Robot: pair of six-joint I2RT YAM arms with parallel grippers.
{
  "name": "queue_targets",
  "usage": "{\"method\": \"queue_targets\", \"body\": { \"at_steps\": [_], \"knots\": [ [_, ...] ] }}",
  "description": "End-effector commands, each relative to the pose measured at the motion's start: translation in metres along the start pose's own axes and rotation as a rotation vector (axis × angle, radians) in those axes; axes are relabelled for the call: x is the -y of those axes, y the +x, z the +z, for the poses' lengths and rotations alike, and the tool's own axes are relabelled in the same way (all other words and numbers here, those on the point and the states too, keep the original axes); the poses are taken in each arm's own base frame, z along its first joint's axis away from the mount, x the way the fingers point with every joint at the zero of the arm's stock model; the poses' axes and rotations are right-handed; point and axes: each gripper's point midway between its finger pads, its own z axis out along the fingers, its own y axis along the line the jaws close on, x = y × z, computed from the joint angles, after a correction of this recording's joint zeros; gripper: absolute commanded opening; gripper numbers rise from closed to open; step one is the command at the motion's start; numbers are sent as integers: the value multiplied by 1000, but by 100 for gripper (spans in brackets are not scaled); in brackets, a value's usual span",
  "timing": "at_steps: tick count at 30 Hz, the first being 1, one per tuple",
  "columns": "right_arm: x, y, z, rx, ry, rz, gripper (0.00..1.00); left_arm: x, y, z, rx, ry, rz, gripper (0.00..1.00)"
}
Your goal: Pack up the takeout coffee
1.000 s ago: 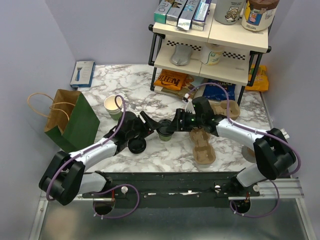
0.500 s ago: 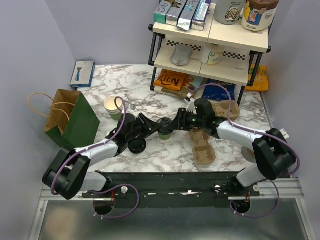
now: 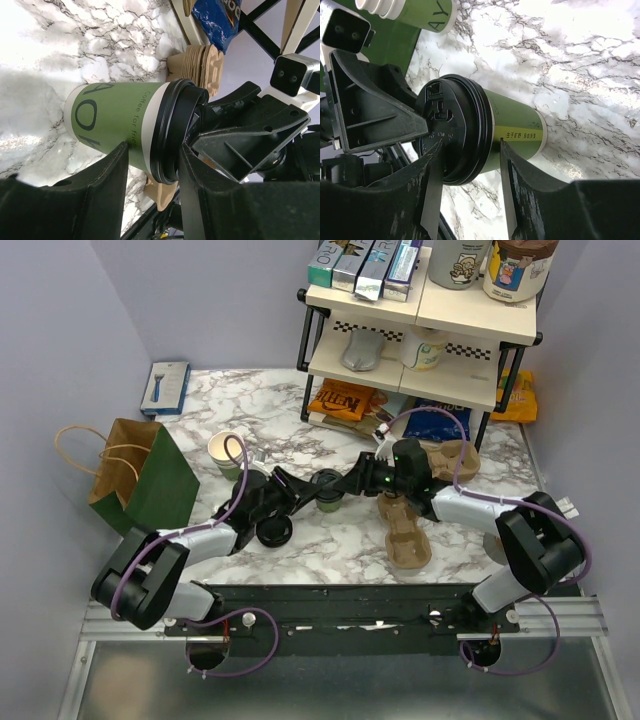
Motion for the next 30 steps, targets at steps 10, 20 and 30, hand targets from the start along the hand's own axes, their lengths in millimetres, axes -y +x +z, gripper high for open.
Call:
{"method": "queue_targets", "body": {
  "at_steps": [10, 20, 30],
  "knots": [
    [33, 35, -6, -157, 213, 42, 34, -33, 26, -3, -135, -164, 51, 36],
    [6, -13, 2, -97, 206, 27, 62, 0, 7, -6, -86, -143, 153, 78],
    [-9, -35, -8, -60, 202, -33, 78, 17, -7, -21, -16, -152, 217, 99]
  ]
}}
